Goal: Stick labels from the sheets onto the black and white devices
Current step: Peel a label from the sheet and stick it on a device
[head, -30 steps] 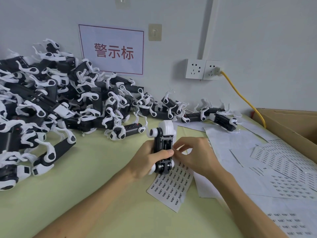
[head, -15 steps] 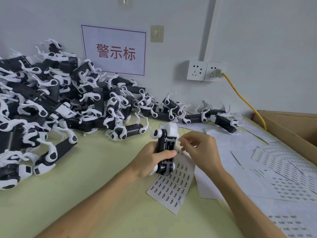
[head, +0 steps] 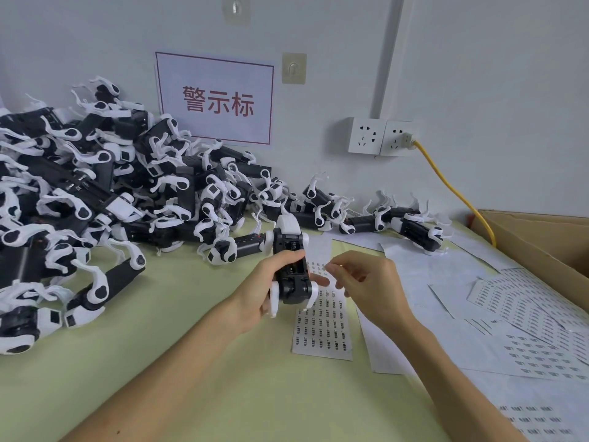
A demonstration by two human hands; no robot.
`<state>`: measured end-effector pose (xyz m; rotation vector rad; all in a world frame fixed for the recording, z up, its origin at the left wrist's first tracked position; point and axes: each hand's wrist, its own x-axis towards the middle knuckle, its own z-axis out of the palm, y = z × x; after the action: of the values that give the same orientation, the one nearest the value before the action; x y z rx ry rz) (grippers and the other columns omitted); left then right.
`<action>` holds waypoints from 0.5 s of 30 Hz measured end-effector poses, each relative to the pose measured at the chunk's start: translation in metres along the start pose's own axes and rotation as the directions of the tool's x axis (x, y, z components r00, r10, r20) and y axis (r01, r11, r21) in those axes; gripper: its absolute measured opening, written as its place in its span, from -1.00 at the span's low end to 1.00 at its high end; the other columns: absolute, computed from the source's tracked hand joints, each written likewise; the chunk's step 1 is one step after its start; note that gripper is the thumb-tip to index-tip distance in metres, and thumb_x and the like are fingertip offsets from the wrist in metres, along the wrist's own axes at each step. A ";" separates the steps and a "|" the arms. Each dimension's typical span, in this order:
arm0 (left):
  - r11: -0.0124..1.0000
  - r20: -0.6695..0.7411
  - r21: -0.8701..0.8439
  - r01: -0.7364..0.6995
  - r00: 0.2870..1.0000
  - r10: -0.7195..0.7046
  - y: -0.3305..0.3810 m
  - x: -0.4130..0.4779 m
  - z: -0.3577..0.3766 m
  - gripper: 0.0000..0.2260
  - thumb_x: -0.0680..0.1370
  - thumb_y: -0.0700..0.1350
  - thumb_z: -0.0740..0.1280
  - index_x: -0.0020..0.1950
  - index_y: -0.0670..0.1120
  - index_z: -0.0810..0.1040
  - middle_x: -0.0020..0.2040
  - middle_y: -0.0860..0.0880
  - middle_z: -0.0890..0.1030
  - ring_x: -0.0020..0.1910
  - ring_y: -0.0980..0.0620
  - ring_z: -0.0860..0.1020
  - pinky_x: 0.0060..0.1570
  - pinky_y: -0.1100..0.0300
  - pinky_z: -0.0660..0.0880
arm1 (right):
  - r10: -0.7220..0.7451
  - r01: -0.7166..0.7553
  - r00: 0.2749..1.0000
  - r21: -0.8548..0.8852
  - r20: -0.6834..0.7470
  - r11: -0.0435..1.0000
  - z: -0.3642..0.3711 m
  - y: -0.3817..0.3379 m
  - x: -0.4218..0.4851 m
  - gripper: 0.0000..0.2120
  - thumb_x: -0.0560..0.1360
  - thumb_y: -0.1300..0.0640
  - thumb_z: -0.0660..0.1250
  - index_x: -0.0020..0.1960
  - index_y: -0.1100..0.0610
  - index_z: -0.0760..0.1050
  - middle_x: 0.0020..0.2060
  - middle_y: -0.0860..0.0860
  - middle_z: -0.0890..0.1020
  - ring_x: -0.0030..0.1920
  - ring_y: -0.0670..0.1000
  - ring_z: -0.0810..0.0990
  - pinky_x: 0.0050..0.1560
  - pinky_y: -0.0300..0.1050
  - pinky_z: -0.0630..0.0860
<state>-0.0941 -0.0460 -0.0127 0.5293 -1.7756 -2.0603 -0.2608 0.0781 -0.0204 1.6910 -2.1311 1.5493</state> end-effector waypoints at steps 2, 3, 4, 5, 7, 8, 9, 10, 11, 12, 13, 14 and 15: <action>0.999 -0.014 -0.043 -0.019 1.000 0.018 -0.003 0.002 0.001 -0.73 0.35 0.25 0.48 -0.19 0.06 0.72 -0.03 -0.10 0.74 0.03 -0.29 0.54 0.11 -0.12 0.27 | 0.012 -0.013 1.000 0.011 0.020 1.000 0.001 0.001 0.000 -0.82 0.54 0.17 0.47 -0.17 -0.09 0.67 -0.39 -0.12 0.65 -0.37 -0.07 0.60 -0.26 0.00 0.59; 0.996 -0.035 -0.088 -0.034 0.999 0.031 -0.003 0.003 0.002 -0.73 0.35 0.21 0.50 -0.17 0.02 0.72 -0.06 -0.11 0.72 0.03 -0.25 0.59 0.12 -0.10 0.40 | 0.014 -0.014 0.999 0.007 0.030 1.000 0.002 0.002 0.000 -0.83 0.54 0.16 0.47 -0.17 -0.08 0.68 -0.38 -0.11 0.66 -0.35 -0.04 0.60 -0.25 0.05 0.59; 0.990 -0.065 -0.135 -0.045 0.997 0.036 -0.003 0.004 0.001 -0.72 0.37 0.16 0.49 -0.15 -0.03 0.71 -0.06 -0.15 0.71 0.04 -0.23 0.62 0.12 -0.09 0.49 | 0.010 -0.010 0.999 0.002 0.036 1.000 0.002 0.002 0.000 -0.83 0.54 0.16 0.47 -0.16 -0.09 0.68 -0.37 -0.11 0.66 -0.35 -0.03 0.60 -0.25 0.07 0.59; 0.984 -0.094 -0.171 -0.054 0.995 0.038 -0.003 0.005 0.000 -0.73 0.39 0.13 0.47 -0.14 -0.07 0.69 -0.05 -0.20 0.69 0.05 -0.23 0.63 0.12 -0.08 0.53 | 0.002 -0.002 0.999 -0.001 0.039 1.000 0.003 0.003 0.000 -0.83 0.54 0.15 0.47 -0.16 -0.10 0.68 -0.37 -0.11 0.65 -0.36 -0.03 0.59 -0.27 0.04 0.59; 0.980 -0.132 -0.190 -0.062 0.991 0.037 -0.003 0.006 -0.001 -0.74 0.40 0.10 0.43 -0.16 -0.10 0.66 -0.11 -0.14 0.67 0.03 -0.23 0.63 0.17 -0.07 0.51 | -0.020 0.021 0.999 -0.011 0.036 1.000 0.003 0.004 0.000 -0.80 0.54 0.13 0.48 -0.13 -0.18 0.66 -0.36 -0.15 0.65 -0.37 -0.04 0.58 -0.31 -0.11 0.56; 0.979 -0.146 -0.194 -0.064 0.989 0.036 -0.003 0.006 -0.001 -0.74 0.40 0.10 0.42 -0.16 -0.11 0.65 -0.13 -0.12 0.66 0.04 -0.24 0.62 0.20 -0.09 0.48 | -0.027 0.027 0.999 -0.016 0.030 0.999 0.003 0.004 0.001 -0.77 0.53 0.12 0.48 -0.11 -0.23 0.65 -0.36 -0.18 0.65 -0.37 -0.04 0.58 -0.32 -0.18 0.53; 0.977 -0.157 -0.202 -0.069 0.987 0.037 -0.003 0.006 -0.001 -0.74 0.41 0.09 0.42 -0.17 -0.11 0.65 -0.14 -0.11 0.65 0.06 -0.26 0.60 0.22 -0.10 0.45 | -0.027 0.027 0.999 -0.016 0.027 0.999 0.003 0.004 0.001 -0.75 0.53 0.11 0.49 -0.09 -0.27 0.64 -0.35 -0.19 0.65 -0.37 -0.04 0.58 -0.32 -0.21 0.51; 0.974 -0.166 -0.213 -0.080 0.985 0.044 -0.002 0.006 0.000 -0.76 0.41 0.08 0.41 -0.18 -0.10 0.65 -0.14 -0.10 0.63 0.07 -0.27 0.58 0.21 -0.12 0.43 | -0.024 0.024 0.999 -0.013 0.025 1.000 0.002 0.004 0.001 -0.74 0.52 0.11 0.50 -0.08 -0.29 0.64 -0.33 -0.19 0.65 -0.37 -0.03 0.58 -0.32 -0.22 0.51; 0.969 -0.173 -0.228 -0.094 0.983 0.054 -0.001 0.005 0.000 -0.78 0.42 0.06 0.41 -0.20 -0.09 0.65 -0.15 -0.09 0.62 0.07 -0.28 0.56 0.21 -0.13 0.42 | -0.021 0.022 0.999 -0.010 0.026 1.000 0.002 0.004 0.001 -0.74 0.52 0.10 0.50 -0.06 -0.30 0.63 -0.32 -0.18 0.65 -0.37 -0.03 0.57 -0.32 -0.21 0.51; 0.965 -0.179 -0.240 -0.105 0.982 0.062 -0.001 0.004 0.001 -0.80 0.42 0.05 0.42 -0.21 -0.08 0.65 -0.15 -0.08 0.62 0.07 -0.29 0.56 0.21 -0.14 0.42 | -0.023 0.023 0.999 -0.009 0.027 1.000 0.002 0.005 0.001 -0.73 0.52 0.10 0.51 -0.05 -0.31 0.63 -0.31 -0.18 0.65 -0.37 -0.03 0.57 -0.32 -0.21 0.51; 0.961 -0.182 -0.252 -0.112 0.981 0.067 0.000 0.004 0.001 -0.82 0.44 0.03 0.43 -0.20 -0.08 0.65 -0.16 -0.08 0.62 0.08 -0.29 0.55 0.22 -0.15 0.43 | -0.027 0.028 0.999 -0.009 0.028 1.000 0.002 0.005 0.001 -0.72 0.51 0.10 0.51 -0.05 -0.32 0.62 -0.30 -0.18 0.64 -0.37 -0.04 0.57 -0.32 -0.24 0.50; 0.958 -0.182 -0.262 -0.120 0.981 0.073 0.000 0.004 0.001 -0.84 0.45 0.01 0.44 -0.18 -0.08 0.64 -0.16 -0.08 0.62 0.08 -0.29 0.55 0.23 -0.16 0.43 | -0.034 0.034 0.999 -0.014 0.028 0.999 0.002 0.005 0.001 -0.71 0.51 0.09 0.51 -0.05 -0.33 0.61 -0.28 -0.19 0.64 -0.37 -0.05 0.56 -0.33 -0.29 0.47; 0.954 -0.182 -0.272 -0.126 0.980 0.078 0.000 0.004 0.001 -0.84 0.46 0.00 0.44 -0.15 -0.10 0.62 -0.17 -0.07 0.62 0.08 -0.29 0.54 0.22 -0.15 0.43 | -0.040 0.041 0.999 -0.025 0.023 0.999 0.002 0.004 0.001 -0.71 0.51 0.08 0.52 -0.06 -0.34 0.60 -0.28 -0.20 0.64 -0.38 -0.06 0.56 -0.33 -0.33 0.44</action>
<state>-0.0978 -0.0469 -0.0130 0.4990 -1.3540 -2.0819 -0.2634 0.0758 -0.0240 1.7407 -2.1040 1.4938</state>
